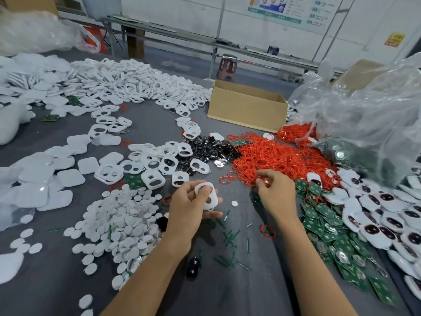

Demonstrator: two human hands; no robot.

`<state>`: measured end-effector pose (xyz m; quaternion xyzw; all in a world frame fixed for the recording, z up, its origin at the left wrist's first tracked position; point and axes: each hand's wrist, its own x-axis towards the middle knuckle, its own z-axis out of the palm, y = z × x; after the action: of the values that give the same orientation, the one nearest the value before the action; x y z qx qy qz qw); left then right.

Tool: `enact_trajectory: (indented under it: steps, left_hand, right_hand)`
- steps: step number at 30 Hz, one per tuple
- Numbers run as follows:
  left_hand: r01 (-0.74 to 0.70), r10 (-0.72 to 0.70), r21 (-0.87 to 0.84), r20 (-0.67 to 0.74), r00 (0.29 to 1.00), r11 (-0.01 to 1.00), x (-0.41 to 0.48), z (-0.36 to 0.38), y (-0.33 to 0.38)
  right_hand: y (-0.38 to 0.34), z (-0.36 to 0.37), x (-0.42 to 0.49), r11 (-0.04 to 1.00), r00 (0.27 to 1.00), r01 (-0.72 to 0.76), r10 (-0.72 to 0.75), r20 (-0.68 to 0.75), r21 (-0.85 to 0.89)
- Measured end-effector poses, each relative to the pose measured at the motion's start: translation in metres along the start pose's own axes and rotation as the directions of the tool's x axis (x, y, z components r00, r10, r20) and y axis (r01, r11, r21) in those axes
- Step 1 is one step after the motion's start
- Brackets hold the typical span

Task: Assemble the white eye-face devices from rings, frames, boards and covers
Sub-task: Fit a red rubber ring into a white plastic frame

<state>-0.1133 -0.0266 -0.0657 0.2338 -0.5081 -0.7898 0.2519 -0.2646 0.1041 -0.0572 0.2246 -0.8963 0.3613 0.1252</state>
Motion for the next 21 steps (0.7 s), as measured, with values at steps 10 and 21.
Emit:
enact_trajectory:
  steps: [10, 21]
  left_hand:
    - [-0.001, 0.003, 0.103, -0.017, 1.0, 0.995, 0.005, -0.002, -0.004]
    - [-0.02, 0.018, 0.116, 0.016, 1.0, 0.993, 0.005, -0.005, -0.005]
  right_hand:
    - [0.002, 0.002, 0.0, 0.999, 1.0, 0.0, 0.0, -0.003, -0.037]
    - [-0.019, -0.005, -0.002, 0.951, 0.999, -0.035, 0.039, -0.007, 0.308]
